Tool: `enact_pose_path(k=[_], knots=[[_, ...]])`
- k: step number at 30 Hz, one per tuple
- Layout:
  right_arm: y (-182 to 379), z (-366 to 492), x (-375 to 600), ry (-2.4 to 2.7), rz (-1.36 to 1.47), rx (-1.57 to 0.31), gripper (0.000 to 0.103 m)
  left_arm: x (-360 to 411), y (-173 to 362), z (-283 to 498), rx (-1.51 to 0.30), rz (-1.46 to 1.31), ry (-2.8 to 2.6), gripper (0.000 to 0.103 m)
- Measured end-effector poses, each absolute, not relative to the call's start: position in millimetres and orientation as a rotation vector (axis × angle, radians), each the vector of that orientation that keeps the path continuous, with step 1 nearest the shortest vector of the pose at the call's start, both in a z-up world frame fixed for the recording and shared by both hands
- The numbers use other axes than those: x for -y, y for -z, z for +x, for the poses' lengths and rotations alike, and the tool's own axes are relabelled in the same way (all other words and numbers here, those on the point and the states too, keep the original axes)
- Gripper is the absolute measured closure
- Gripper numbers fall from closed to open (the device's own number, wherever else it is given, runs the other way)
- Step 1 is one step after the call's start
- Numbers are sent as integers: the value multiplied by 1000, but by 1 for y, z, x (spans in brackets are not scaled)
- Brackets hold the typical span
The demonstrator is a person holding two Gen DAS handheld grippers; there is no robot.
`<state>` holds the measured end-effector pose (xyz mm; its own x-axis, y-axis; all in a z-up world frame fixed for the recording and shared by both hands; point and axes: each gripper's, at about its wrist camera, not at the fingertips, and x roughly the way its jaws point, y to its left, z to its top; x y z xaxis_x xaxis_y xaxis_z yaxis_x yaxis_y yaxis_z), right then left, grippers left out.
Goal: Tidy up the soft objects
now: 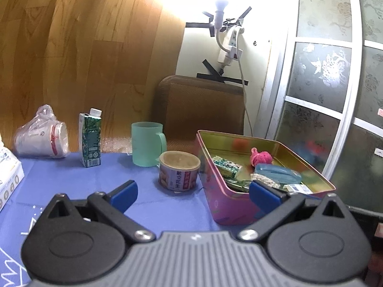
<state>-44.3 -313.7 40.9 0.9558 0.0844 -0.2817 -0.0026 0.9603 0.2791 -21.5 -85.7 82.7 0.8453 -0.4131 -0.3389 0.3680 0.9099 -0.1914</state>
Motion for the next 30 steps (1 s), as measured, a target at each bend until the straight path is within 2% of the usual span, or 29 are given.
enact_pose_path(k=[30], knots=[[-36, -45, 314, -45, 287, -309, 27, 93, -88, -28, -371, -4, 352, 0]])
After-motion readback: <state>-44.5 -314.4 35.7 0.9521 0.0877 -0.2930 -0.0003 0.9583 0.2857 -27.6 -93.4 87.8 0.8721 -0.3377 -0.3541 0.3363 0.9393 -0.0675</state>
